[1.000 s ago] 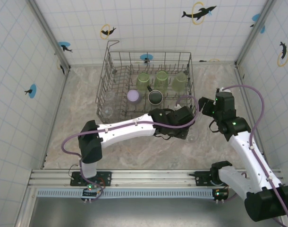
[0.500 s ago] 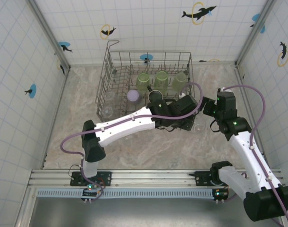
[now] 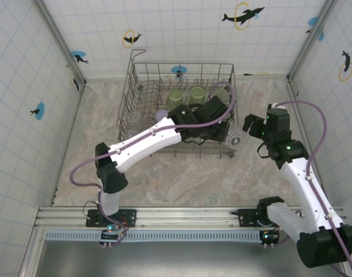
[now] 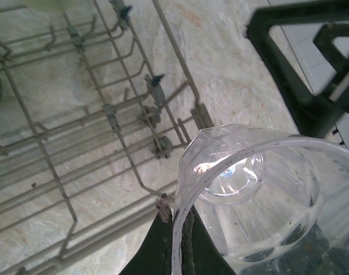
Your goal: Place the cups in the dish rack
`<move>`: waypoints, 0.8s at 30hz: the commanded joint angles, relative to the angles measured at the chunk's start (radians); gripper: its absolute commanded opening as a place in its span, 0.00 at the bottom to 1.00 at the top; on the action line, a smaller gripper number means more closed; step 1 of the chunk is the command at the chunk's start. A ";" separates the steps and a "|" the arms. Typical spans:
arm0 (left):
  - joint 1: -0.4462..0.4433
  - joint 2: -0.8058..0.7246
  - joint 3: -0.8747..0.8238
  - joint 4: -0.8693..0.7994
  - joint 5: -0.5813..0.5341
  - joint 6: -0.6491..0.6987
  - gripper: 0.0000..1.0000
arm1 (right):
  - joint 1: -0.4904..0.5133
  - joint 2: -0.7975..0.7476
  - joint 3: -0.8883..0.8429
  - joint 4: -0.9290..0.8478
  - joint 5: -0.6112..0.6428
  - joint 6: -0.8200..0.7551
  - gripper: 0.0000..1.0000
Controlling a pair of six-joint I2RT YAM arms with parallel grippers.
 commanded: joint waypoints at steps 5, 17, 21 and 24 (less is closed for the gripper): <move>0.096 -0.068 0.030 0.036 0.015 0.067 0.00 | -0.019 0.060 0.116 0.027 -0.039 0.000 0.99; 0.347 -0.165 -0.088 0.107 0.104 0.131 0.00 | -0.025 0.143 0.128 0.165 -0.156 0.076 0.99; 0.421 -0.173 -0.095 0.110 0.138 0.151 0.00 | -0.024 0.153 0.101 0.232 -0.202 0.120 0.99; 0.484 -0.184 -0.120 0.129 0.177 0.160 0.00 | -0.022 0.161 0.081 0.276 -0.230 0.160 0.99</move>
